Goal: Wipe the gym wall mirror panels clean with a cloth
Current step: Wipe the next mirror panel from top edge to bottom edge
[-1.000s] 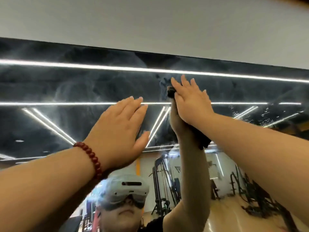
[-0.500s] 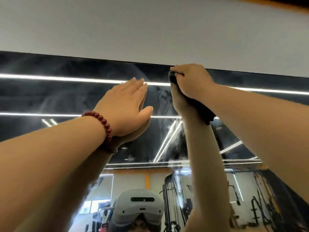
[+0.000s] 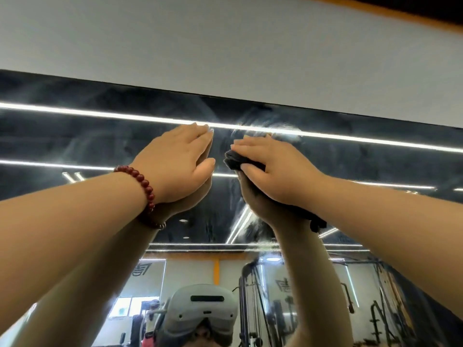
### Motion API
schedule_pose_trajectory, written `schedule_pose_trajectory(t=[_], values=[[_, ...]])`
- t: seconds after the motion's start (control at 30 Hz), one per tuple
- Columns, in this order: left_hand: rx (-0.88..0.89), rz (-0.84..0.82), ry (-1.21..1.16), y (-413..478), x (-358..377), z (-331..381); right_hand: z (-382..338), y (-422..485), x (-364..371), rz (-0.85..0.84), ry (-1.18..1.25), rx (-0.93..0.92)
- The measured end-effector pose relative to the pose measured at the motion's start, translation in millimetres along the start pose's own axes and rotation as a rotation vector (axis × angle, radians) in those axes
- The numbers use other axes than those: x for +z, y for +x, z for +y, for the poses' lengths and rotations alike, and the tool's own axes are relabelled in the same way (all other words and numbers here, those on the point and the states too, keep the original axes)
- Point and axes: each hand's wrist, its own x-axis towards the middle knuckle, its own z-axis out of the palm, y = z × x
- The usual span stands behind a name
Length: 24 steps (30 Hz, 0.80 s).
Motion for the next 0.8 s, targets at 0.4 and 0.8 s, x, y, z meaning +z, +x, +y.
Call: schedule_pose_trajectory(t=[0.4, 0.8], values=[[0.010, 0.001, -0.010, -1.9, 6.9, -4.8, 52.8, 73.0, -12.8, -0.004, -0.098, 0.315], [0.015, 0.036, -0.072, -3.4, 4.8, -5.0, 19.5, 9.0, 1.5, -0.113, -0.066, -0.113]])
